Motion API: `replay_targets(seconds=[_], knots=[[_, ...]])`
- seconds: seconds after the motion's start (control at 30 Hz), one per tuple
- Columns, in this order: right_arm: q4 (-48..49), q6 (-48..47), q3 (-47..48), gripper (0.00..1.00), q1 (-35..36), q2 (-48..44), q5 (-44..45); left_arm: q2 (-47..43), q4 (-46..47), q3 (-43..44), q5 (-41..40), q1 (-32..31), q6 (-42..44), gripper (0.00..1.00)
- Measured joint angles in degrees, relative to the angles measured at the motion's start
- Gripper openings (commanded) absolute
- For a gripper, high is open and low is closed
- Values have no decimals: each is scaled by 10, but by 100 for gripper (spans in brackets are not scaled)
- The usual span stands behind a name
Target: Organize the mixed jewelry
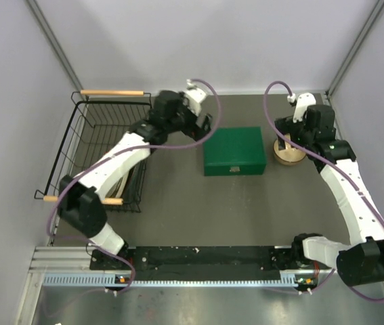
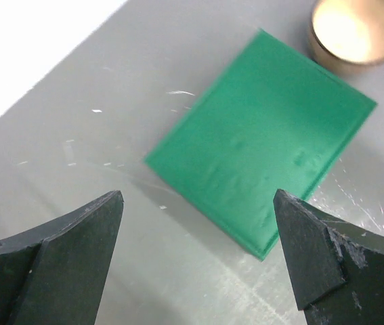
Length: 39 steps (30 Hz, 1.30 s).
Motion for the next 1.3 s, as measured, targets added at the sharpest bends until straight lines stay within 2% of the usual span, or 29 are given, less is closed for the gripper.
replay_targets(seconds=[0.27,0.67,0.93,1.3], knots=[[18,35,16,99,0,-3,13,-119,-4,0,-19,124,-63,99],[34,42,70,99,-1,-3,47,-289,-11,-82,-108,188,-64,99],[55,43,78,99,-1,-17,57,-329,1,-146,-131,228,-72,99],[71,43,78,99,-1,-19,56,-335,19,-169,-132,234,-83,99]])
